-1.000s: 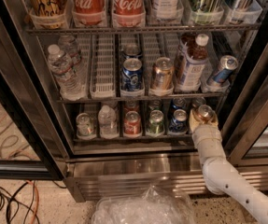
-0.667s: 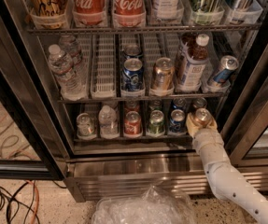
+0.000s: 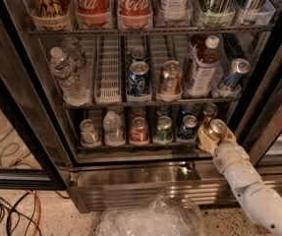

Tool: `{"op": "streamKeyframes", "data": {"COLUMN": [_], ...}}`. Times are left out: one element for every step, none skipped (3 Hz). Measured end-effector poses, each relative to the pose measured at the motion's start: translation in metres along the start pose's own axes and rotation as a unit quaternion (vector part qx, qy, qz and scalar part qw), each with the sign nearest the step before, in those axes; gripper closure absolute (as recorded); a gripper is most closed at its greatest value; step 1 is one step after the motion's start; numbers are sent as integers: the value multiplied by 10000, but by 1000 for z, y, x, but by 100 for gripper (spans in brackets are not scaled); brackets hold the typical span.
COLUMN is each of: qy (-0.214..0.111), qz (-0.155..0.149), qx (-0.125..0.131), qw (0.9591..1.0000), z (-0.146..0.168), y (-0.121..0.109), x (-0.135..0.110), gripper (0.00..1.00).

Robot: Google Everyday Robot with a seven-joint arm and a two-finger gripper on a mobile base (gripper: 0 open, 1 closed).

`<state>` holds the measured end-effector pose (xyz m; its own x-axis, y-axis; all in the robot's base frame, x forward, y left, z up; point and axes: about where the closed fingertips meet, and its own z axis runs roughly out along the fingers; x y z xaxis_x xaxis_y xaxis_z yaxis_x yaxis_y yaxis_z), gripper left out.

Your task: Pick orange can from bottom shelf of fridge

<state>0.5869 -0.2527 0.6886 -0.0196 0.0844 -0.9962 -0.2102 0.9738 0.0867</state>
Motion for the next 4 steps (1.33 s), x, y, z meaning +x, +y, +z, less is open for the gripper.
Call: {"op": "streamKeyframes", "data": {"qy": [-27, -77, -257, -101], "qz": [-12, 131, 373, 345], "qx": [-410, -733, -1031, -1409], "qw": [9992, 9972, 9936, 9894], "z": [-20, -44, -68, -71], "y": [5, -4, -20, -1], "x": [-16, -35, -61, -54], "gripper": [100, 100, 100, 100]}}
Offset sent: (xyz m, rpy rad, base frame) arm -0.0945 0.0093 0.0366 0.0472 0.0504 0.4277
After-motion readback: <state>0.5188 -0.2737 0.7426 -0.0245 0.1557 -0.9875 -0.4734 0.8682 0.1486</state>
